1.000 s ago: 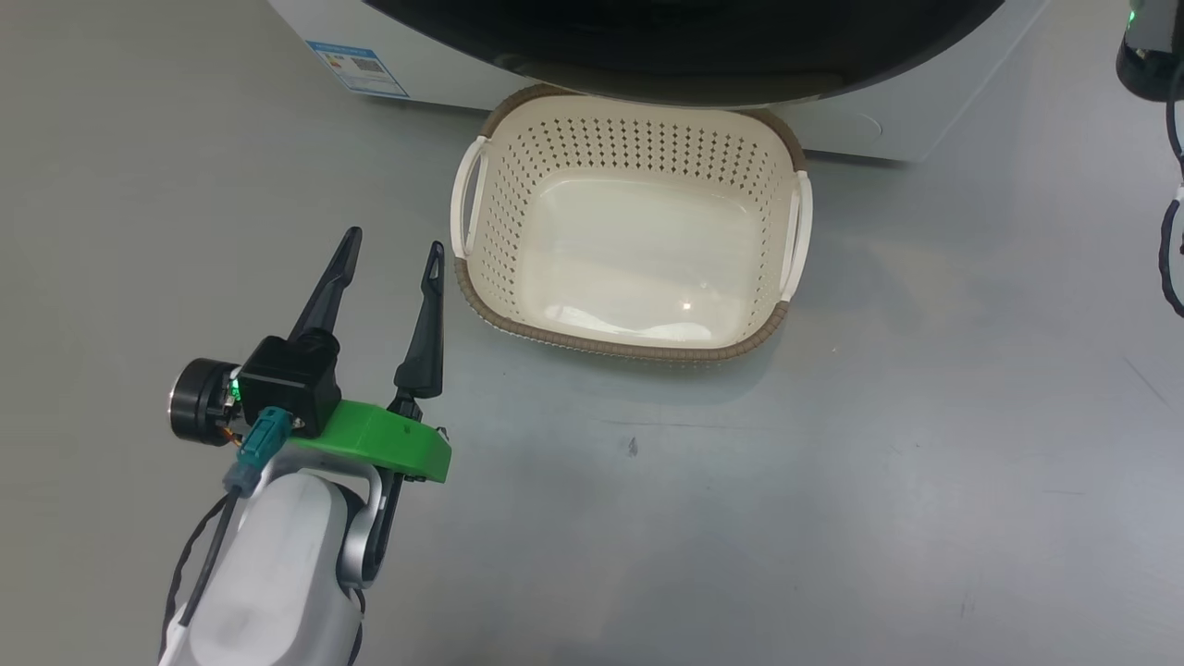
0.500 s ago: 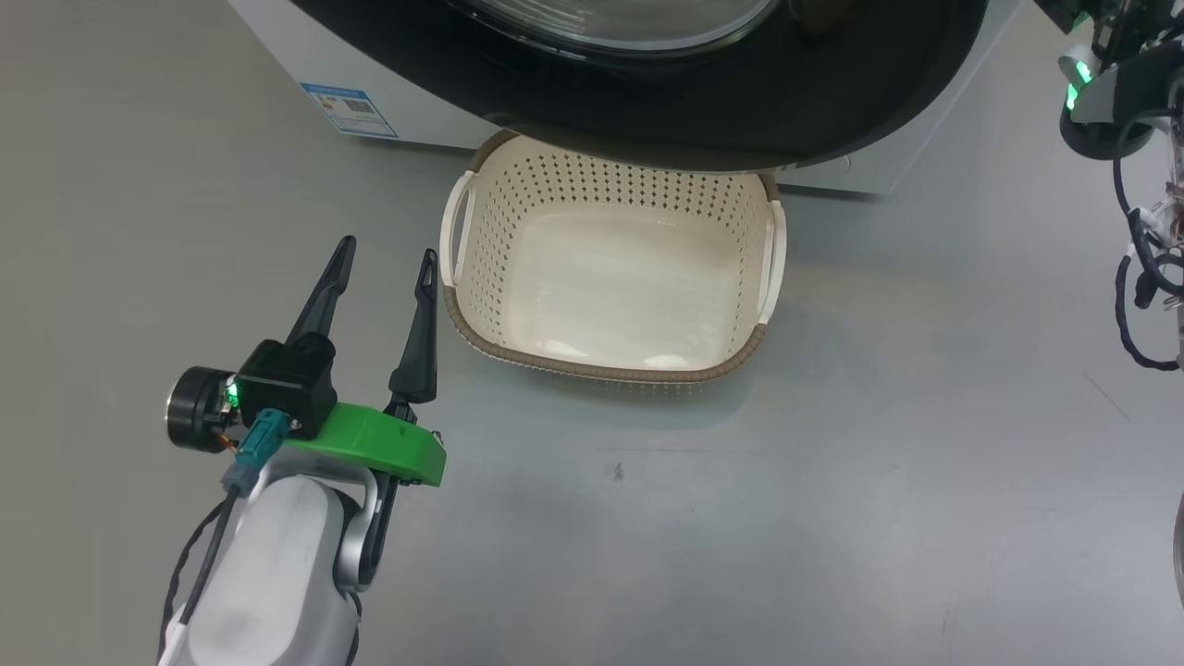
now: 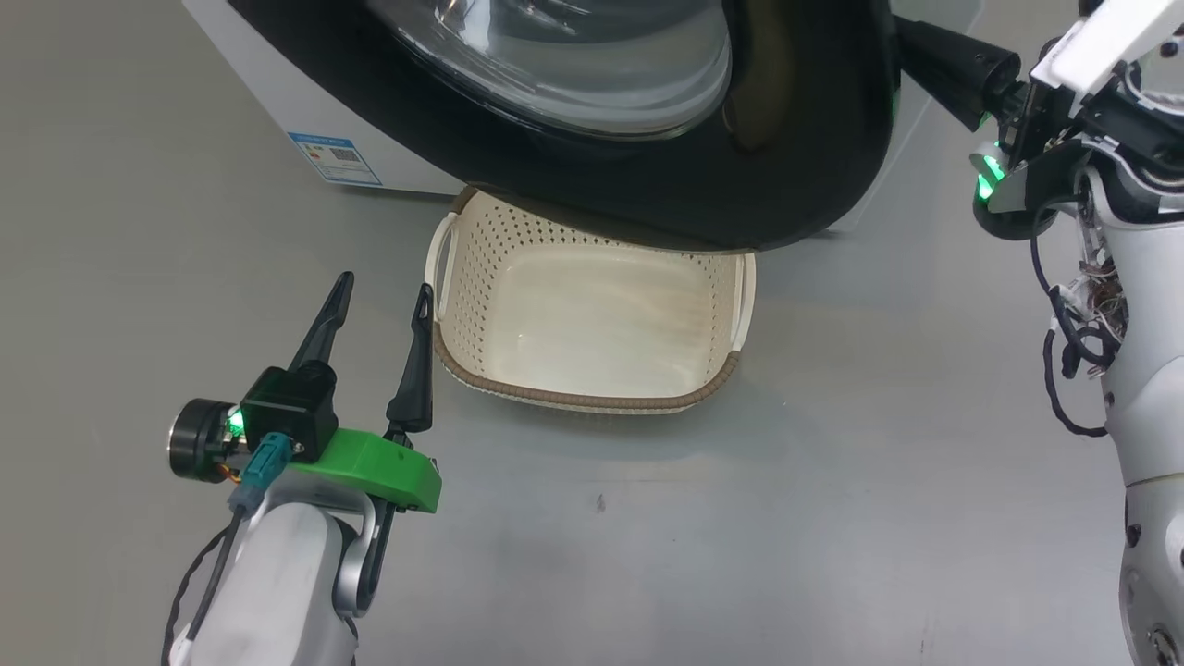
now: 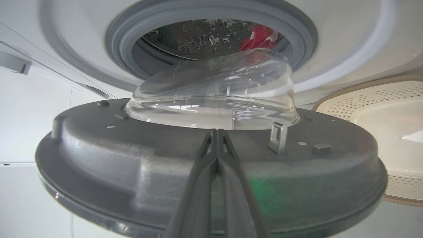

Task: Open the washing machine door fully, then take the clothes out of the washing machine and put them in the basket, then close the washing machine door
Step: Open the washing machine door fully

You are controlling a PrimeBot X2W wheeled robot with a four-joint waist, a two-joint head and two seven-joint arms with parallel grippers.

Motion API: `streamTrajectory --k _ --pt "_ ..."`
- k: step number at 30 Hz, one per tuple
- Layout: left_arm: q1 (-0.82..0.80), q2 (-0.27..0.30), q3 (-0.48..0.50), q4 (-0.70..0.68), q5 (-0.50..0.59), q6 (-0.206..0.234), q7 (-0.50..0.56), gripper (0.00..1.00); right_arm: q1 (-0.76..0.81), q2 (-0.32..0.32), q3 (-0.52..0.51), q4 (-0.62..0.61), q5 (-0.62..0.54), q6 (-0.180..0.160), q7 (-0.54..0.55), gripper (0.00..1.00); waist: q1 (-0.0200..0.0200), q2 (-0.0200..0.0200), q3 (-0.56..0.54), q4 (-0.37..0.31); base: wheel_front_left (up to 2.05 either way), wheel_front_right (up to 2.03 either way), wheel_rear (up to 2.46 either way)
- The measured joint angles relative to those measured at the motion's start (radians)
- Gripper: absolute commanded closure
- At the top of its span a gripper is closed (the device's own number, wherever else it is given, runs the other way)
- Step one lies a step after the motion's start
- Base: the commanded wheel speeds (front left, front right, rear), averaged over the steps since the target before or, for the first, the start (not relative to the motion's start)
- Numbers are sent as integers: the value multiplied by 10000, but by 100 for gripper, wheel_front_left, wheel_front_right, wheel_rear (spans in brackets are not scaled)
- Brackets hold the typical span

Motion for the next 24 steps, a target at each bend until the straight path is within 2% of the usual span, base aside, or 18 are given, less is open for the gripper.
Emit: streamTrajectory --k 17,24 --pt "342 6 244 163 151 -42 0 0 1254 817 468 -408 313 219 408 100 0 0 -699 -294 0 0 0" --pt "377 6 244 198 167 -105 0 0 1580 844 487 -527 313 219 403 100 0 0 -875 -376 0 0 0"
